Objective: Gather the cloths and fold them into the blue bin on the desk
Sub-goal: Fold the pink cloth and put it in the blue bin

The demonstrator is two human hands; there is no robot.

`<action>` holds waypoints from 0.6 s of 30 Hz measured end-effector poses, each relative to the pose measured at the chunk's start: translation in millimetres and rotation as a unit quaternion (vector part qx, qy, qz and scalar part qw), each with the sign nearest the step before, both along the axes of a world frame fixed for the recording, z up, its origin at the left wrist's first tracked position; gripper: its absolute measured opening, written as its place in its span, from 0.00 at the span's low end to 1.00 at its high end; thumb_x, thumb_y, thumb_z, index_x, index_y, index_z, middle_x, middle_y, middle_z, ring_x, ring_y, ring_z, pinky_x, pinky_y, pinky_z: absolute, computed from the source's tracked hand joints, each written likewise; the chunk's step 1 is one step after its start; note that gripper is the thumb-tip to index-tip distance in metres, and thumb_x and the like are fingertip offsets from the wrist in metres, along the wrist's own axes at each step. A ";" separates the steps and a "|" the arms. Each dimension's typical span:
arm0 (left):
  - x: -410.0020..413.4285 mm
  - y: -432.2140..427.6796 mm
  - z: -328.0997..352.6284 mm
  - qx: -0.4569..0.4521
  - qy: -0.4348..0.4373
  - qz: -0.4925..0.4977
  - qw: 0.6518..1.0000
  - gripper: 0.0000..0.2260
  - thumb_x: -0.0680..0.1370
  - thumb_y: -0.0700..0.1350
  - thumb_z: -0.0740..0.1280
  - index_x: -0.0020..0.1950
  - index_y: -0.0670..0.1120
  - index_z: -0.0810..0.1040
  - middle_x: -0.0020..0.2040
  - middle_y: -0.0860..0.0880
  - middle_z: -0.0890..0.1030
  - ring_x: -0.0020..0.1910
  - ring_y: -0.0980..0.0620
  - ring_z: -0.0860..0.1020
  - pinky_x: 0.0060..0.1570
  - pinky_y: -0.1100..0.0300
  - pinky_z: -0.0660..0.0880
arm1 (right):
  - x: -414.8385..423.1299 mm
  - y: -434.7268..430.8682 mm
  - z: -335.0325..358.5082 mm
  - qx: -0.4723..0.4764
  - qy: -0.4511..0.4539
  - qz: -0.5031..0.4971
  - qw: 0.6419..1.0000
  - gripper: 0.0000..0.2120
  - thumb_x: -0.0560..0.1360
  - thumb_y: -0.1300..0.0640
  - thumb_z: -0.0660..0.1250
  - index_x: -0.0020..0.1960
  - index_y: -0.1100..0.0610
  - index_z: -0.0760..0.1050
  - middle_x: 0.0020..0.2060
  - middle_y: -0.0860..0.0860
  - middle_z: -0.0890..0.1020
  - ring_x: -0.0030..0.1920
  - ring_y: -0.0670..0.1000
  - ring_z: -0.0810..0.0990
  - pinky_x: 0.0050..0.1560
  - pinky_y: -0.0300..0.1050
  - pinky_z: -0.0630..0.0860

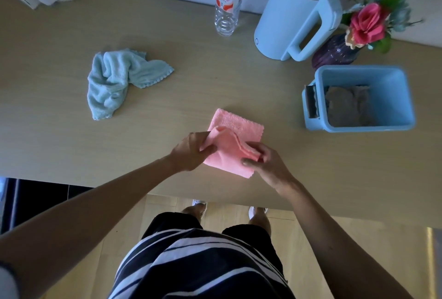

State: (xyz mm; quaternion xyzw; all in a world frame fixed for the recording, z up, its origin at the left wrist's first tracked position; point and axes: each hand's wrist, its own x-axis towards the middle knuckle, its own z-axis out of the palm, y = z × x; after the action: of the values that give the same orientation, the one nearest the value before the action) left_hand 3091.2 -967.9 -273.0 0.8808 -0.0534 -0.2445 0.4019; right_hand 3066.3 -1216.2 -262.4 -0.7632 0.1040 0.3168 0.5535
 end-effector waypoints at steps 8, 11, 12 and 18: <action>9.1 -3.8 -10.8 -0.033 0.091 0.092 0.991 0.13 0.79 0.47 0.69 0.60 0.43 0.75 0.51 0.46 0.83 0.46 0.45 0.82 0.43 0.48 0.81 | 20.6 7.0 -17.6 -0.057 0.003 -0.150 0.987 0.10 0.77 0.58 0.69 0.45 0.66 0.77 0.36 0.55 0.74 0.38 0.50 0.70 0.41 0.46 0.63; 9.8 -3.0 -11.5 -0.031 0.089 0.111 0.989 0.23 0.78 0.47 0.71 0.71 0.46 0.70 0.59 0.46 0.83 0.51 0.44 0.83 0.47 0.45 0.83 | 29.2 11.7 -21.7 -0.079 -0.003 -0.147 0.986 0.04 0.80 0.58 0.67 0.51 0.57 0.79 0.42 0.47 0.81 0.41 0.47 0.78 0.40 0.39 0.70; 10.4 -3.0 -12.2 -0.028 0.083 0.117 0.989 0.23 0.79 0.46 0.70 0.72 0.47 0.68 0.59 0.46 0.83 0.50 0.43 0.84 0.45 0.45 0.83 | 31.8 12.5 -23.6 -0.082 -0.009 -0.150 0.985 0.04 0.80 0.58 0.66 0.54 0.55 0.78 0.45 0.46 0.82 0.44 0.45 0.79 0.41 0.38 0.72; 16.6 -4.0 -22.1 -0.012 0.035 0.122 0.992 0.21 0.81 0.42 0.64 0.73 0.49 0.66 0.57 0.42 0.81 0.47 0.42 0.81 0.31 0.57 0.75 | 38.6 14.6 -29.1 -0.122 -0.016 -0.148 0.981 0.04 0.81 0.58 0.65 0.55 0.55 0.75 0.48 0.47 0.81 0.45 0.46 0.80 0.44 0.39 0.75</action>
State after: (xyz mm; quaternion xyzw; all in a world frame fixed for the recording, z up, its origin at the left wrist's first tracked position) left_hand 3107.8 -971.9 -295.1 0.8668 0.0652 -0.2235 0.4411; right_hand 3104.9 -1201.6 -291.4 -0.8062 0.2451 0.2043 0.4982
